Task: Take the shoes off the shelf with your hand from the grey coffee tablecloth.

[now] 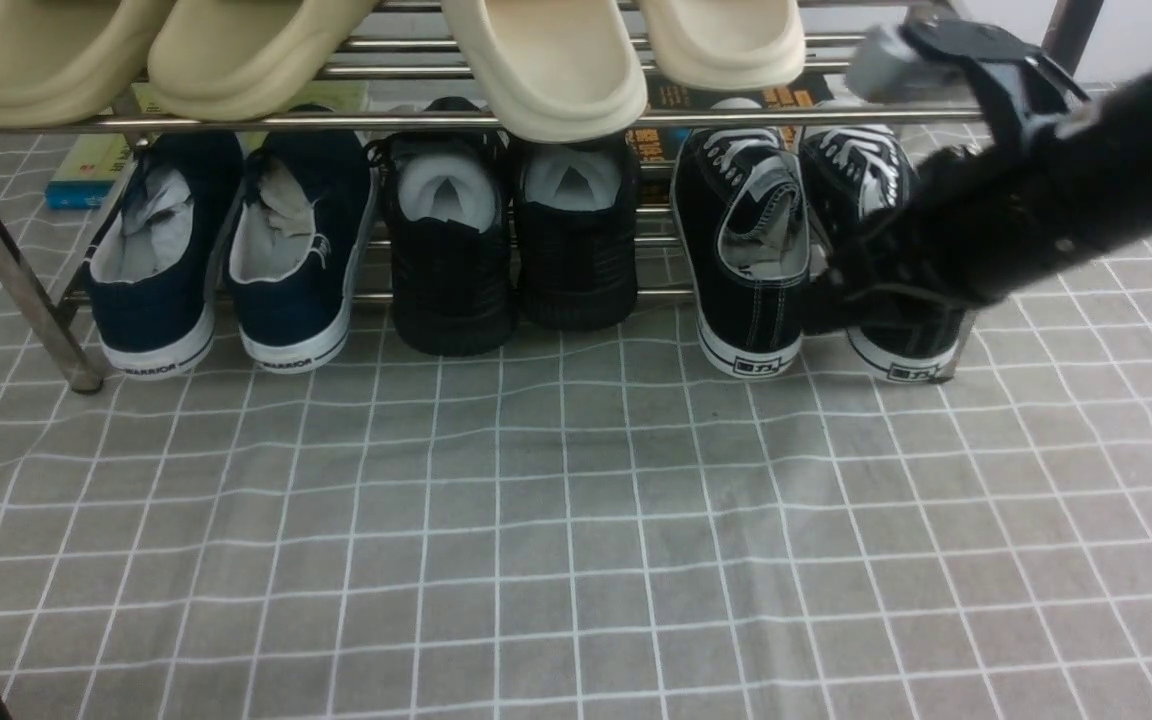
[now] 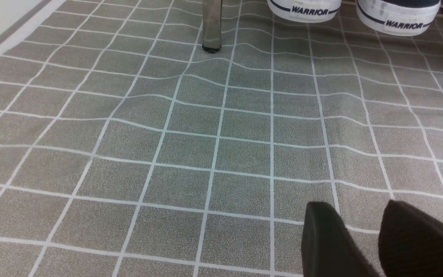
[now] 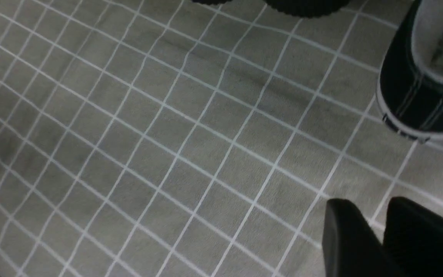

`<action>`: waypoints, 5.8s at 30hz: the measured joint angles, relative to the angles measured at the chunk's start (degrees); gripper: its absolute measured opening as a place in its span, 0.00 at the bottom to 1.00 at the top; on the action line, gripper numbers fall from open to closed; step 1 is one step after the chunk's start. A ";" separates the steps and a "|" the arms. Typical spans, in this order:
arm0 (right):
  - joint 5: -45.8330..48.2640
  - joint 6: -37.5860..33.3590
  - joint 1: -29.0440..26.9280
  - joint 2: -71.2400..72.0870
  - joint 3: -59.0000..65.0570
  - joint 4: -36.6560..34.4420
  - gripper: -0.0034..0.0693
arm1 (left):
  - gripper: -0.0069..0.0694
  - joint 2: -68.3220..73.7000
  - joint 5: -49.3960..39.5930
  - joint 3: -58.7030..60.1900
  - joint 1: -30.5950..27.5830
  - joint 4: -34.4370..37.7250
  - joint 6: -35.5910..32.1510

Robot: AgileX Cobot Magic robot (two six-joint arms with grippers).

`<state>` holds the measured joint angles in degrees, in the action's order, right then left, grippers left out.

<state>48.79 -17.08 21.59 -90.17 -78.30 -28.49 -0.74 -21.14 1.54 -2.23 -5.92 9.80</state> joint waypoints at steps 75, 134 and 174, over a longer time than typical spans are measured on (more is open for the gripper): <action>1.75 21.33 24.38 -6.28 7.63 26.90 0.08 | 0.40 0.00 -0.02 0.00 0.00 -0.20 0.00; -7.42 32.83 3.54 -16.08 -5.73 45.54 0.25 | 0.40 0.00 -0.02 0.00 0.00 -0.62 0.00; 3.36 33.97 10.31 2.96 14.05 35.24 0.06 | 0.40 0.00 -0.07 0.00 0.00 -1.07 0.00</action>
<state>52.15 16.88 31.90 -87.21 -64.25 6.75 -0.74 -21.21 1.54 -2.23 -6.99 9.80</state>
